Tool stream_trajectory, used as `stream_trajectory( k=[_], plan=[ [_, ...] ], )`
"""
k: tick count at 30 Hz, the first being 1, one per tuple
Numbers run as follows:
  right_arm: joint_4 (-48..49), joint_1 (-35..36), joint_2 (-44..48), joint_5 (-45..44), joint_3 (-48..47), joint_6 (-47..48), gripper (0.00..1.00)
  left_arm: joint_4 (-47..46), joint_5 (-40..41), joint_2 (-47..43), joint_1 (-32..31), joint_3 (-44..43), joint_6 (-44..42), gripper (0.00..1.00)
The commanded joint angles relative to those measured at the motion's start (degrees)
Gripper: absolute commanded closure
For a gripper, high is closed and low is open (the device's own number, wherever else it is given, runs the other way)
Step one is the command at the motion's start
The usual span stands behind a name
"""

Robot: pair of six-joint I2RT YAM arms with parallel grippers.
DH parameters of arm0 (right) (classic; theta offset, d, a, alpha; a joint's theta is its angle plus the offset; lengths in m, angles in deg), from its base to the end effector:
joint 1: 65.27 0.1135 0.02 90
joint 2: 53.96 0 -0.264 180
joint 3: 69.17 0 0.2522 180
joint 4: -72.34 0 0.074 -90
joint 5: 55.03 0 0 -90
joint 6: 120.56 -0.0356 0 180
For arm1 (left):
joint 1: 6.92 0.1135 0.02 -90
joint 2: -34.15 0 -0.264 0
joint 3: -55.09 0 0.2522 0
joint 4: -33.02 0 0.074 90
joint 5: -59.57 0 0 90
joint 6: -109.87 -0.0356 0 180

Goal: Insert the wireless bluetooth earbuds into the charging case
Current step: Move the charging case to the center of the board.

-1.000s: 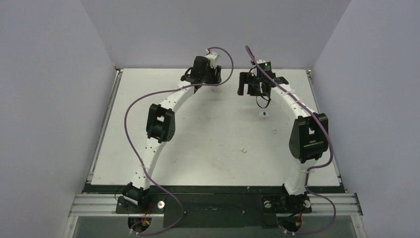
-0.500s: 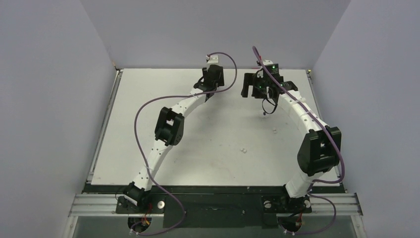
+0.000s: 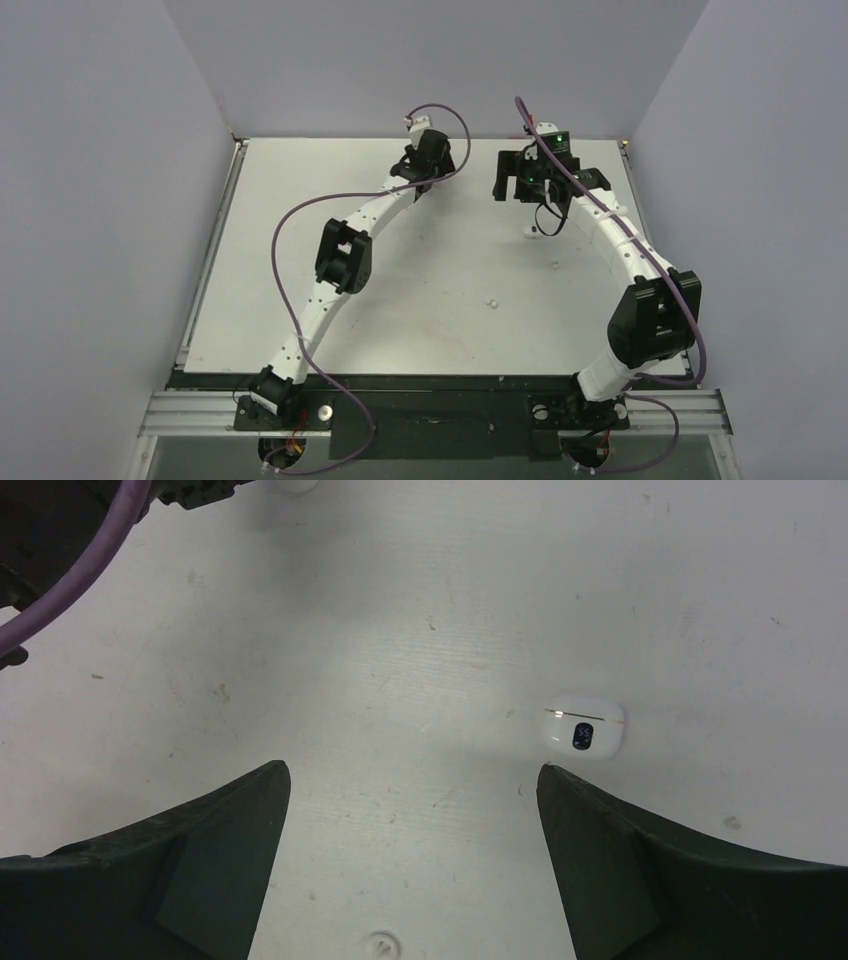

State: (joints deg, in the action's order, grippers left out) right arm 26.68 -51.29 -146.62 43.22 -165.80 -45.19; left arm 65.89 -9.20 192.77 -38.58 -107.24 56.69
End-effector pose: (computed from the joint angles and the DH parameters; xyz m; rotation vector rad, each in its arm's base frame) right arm 0.3534 0.0932 0.3220 -0.0620 2.3251 0.4201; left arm 0.5269 -0.3098 0.1738 -0.3175 2.0368 -0.3595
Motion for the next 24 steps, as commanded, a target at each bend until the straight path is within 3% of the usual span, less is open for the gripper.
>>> stream_trajectory(
  k=[1, 5, 14, 24],
  plan=[
    [-1.2, 0.3, 3.6, -2.3, 1.1, 1.3, 0.1, 4.4, -4.2, 1.3, 1.1, -2.1, 7.5, 0.49],
    [-1.6, 0.3, 4.6, -2.4, 1.3, 1.6, 0.1, 6.8, -3.2, -1.0, 2.3, 3.4, 11.9, 0.52],
    [-2.0, 0.3, 4.9, -1.1, -0.4, 2.4, 0.1, 8.5, -4.7, -1.3, 0.6, 2.5, 8.4, 0.57],
    [-2.0, 0.3, 7.0, -1.0, 0.6, 2.6, 0.1, 9.8, -6.2, -5.9, 0.7, 9.8, 5.6, 0.97]
  ],
)
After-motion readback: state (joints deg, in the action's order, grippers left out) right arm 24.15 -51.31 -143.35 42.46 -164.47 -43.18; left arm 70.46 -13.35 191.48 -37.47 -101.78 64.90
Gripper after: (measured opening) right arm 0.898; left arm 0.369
